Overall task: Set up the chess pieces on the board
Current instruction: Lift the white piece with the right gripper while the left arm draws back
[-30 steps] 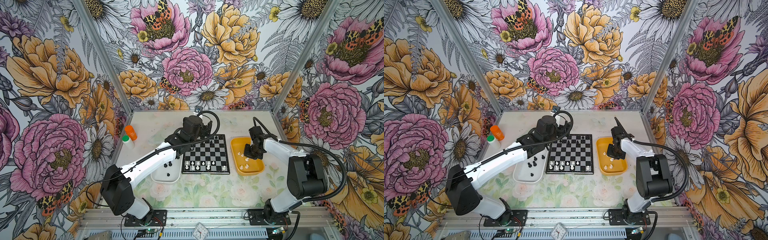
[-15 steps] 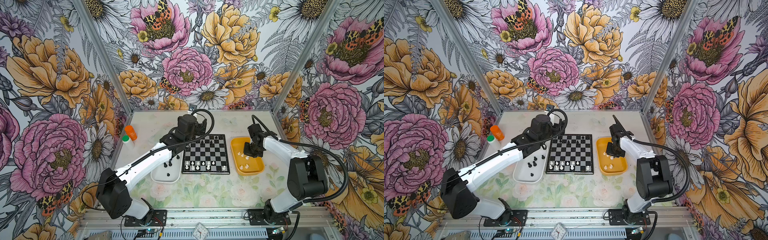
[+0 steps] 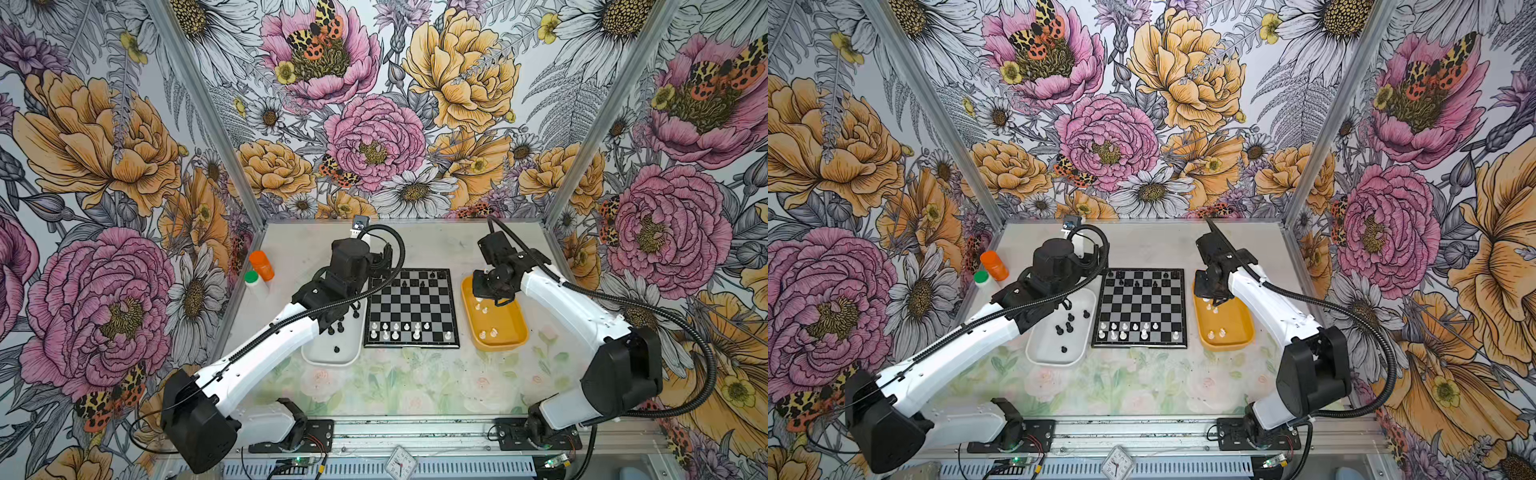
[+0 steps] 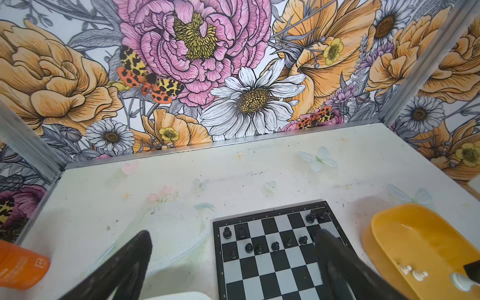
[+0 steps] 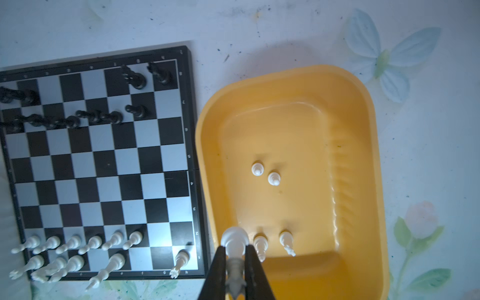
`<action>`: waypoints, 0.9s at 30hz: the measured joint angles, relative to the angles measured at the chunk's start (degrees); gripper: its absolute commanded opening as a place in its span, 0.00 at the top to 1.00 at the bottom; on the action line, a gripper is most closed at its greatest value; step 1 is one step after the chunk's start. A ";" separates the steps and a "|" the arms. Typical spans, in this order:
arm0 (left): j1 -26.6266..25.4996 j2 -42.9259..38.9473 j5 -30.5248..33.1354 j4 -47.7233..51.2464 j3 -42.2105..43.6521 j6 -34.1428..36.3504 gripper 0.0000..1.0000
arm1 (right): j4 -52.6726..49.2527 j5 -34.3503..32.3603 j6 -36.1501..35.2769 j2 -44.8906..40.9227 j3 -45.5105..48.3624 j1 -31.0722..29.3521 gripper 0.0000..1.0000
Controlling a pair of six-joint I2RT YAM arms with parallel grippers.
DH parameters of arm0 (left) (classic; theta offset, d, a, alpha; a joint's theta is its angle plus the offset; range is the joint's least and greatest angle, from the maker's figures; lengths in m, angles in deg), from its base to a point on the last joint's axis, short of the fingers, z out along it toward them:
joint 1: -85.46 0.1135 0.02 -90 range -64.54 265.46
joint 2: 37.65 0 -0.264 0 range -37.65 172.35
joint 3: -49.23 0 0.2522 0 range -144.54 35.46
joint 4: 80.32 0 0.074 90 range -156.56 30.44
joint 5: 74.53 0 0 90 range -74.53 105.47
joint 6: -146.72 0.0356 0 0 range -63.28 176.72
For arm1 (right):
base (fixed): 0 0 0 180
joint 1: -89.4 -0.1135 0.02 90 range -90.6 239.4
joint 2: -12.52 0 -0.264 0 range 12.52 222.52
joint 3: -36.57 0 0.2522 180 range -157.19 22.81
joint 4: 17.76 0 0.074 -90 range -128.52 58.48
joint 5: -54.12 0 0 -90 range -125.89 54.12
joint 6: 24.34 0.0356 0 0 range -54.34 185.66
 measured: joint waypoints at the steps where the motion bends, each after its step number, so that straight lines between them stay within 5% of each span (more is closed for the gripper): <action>1: 0.07 -1.46 0.39 0.37 0.76 -0.46 0.01 | -0.26 0.02 0.00 -0.13 -0.55 -0.61 0.86; 8: -1.73 -12.59 4.72 5.53 5.42 -6.08 0.01 | -2.69 0.17 0.02 -1.03 -2.05 -5.55 0.86; 21: -19.98 -29.92 17.70 23.06 6.43 -19.32 0.01 | -4.68 0.55 0.00 -6.80 -1.27 -9.70 0.86; 27: -23.08 -31.65 19.85 27.52 8.41 -21.51 0.01 | -5.14 0.50 0.24 -6.80 -0.26 -11.63 0.86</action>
